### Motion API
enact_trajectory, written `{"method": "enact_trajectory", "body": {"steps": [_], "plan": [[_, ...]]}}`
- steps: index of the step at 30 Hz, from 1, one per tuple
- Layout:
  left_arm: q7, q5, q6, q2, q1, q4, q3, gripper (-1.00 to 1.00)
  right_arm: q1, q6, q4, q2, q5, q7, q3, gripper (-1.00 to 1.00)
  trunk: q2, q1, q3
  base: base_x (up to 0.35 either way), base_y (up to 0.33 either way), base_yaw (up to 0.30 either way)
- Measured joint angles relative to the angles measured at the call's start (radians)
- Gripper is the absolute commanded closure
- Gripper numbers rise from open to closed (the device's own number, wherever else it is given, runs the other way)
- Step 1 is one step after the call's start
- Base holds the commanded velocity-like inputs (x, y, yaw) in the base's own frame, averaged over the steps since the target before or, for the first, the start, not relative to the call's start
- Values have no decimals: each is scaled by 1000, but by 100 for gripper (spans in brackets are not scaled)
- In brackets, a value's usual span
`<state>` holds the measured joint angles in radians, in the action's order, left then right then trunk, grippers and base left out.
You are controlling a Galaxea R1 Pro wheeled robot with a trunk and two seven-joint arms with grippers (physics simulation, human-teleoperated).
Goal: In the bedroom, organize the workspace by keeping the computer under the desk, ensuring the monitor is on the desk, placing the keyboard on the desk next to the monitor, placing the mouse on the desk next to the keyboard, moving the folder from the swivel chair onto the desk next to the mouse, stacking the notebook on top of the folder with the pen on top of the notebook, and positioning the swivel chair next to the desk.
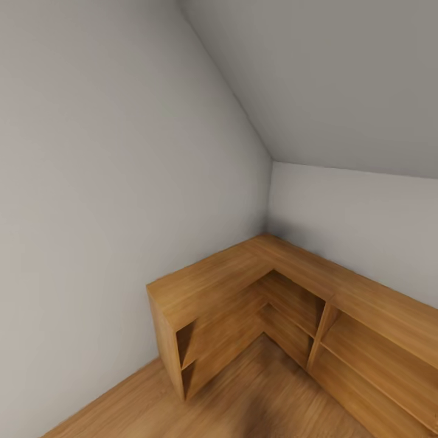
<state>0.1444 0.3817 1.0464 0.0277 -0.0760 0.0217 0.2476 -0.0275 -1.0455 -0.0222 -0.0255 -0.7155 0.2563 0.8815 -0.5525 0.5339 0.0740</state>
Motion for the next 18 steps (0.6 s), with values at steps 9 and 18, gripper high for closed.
{"method": "enact_trajectory", "body": {"steps": [9, 18], "plan": [[0, -50, 0, -1, -29, 1, 2, -100, 2, 0, 0, -2, 1, 0, 0, -100, 0, 0, -4, 0, 0, -281], [2, -68, 0, -1, -33, 2, 1, -100, 4, 0, 0, -6, 1, 0, 0, -100, 0, 0, -8, 0, 0, -281]]}}
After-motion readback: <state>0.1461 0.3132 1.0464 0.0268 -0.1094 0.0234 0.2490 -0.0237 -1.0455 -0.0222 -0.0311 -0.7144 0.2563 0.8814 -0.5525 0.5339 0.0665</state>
